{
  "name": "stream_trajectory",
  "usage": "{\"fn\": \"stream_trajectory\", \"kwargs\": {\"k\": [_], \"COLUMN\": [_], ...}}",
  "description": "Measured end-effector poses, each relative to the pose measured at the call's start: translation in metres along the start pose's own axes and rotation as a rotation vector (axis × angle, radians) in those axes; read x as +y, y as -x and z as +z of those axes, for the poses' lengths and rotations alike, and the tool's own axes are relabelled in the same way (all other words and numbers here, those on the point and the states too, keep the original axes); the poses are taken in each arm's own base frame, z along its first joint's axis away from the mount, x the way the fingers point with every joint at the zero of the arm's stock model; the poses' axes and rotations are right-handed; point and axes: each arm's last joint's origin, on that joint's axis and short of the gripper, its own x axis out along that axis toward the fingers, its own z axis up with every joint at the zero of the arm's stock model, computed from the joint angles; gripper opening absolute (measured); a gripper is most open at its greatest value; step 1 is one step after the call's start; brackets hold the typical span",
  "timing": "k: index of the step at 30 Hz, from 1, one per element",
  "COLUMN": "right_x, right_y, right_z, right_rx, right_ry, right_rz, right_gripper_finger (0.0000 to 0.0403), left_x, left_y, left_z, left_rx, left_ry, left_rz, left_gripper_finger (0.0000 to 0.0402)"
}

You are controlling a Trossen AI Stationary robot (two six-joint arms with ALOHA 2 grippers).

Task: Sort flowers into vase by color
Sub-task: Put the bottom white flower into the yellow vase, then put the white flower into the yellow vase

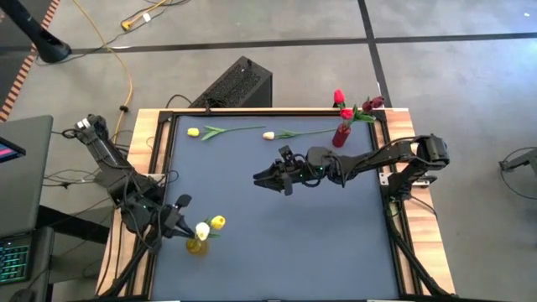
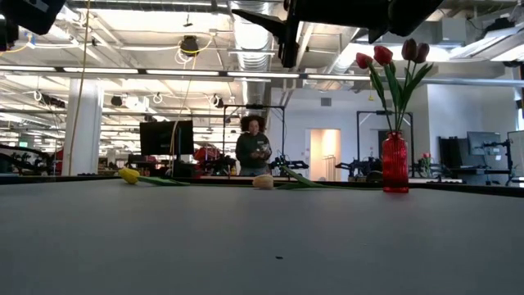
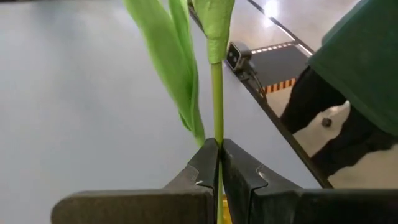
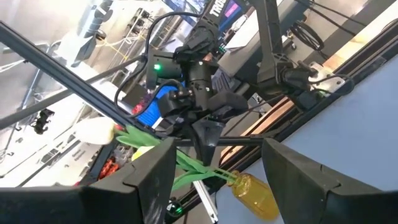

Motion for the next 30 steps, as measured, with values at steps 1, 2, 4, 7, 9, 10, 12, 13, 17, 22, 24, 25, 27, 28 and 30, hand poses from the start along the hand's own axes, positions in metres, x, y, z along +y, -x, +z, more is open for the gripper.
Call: {"fn": "stream_trajectory", "kwargs": {"k": [1,2,4,7,9,10,12,13,17,22,24,25,27,28,30], "right_x": [0.000,0.000,0.000,0.000,0.000,0.000,0.000,0.000,0.000,0.000,0.000,0.000,0.000,0.000,0.000], "right_y": [0.000,0.000,0.000,0.000,0.000,0.000,0.000,0.000,0.000,0.000,0.000,0.000,0.000,0.000,0.000], "right_z": [0.000,0.000,0.000,0.000,0.000,0.000,0.000,0.000,0.000,0.000,0.000,0.000,0.000,0.000,0.000], "right_rx": [0.000,0.000,0.000,0.000,0.000,0.000,0.000,0.000,0.000,0.000,0.000,0.000,0.000,0.000,0.000], "right_ry": [0.000,0.000,0.000,0.000,0.000,0.000,0.000,0.000,0.000,0.002,0.002,0.003,0.006,0.006,0.009], "right_rz": [0.000,0.000,0.000,0.000,0.000,0.000,0.000,0.000,0.000,0.000,-0.001,0.000,0.000,-0.001,-0.001], "right_gripper_finger": [0.0265,0.0265,0.0265,0.0265,0.0265,0.0265,0.0265,0.0265,0.0265,0.0265,0.0265,0.0265,0.0265,0.0265,0.0265], "left_x": [-0.001,-0.001,-0.002,-0.002,-0.002,-0.002,-0.002,-0.002,-0.001,0.000,0.001,0.001,0.000,0.000,-0.001], "left_y": [0.000,0.000,0.000,0.000,0.000,0.000,0.000,0.000,0.000,0.001,0.001,0.001,0.001,0.001,0.002], "left_z": [-0.001,-0.001,-0.001,-0.001,-0.001,-0.001,-0.001,-0.001,-0.003,-0.007,-0.009,-0.010,-0.011,-0.011,-0.012], "left_rx": [0.007,0.008,0.010,0.013,0.016,0.017,0.019,0.020,0.040,0.082,0.103,0.113,0.133,0.141,0.159], "left_ry": [-0.001,-0.002,-0.002,0.010,0.017,0.029,0.051,0.057,0.056,0.071,0.095,0.110,0.140,0.155,0.190], "left_rz": [-0.009,-0.015,-0.022,-0.032,-0.040,-0.042,-0.042,-0.042,-0.035,-0.017,-0.009,-0.011,-0.040,-0.057,-0.090], "left_gripper_finger": [0.0000,0.0000,0.0000,0.0000,0.0000,0.0000,0.0000,0.0000,0.0009,0.0046,0.0067,0.0077,0.0098,0.0108,0.0123]}}
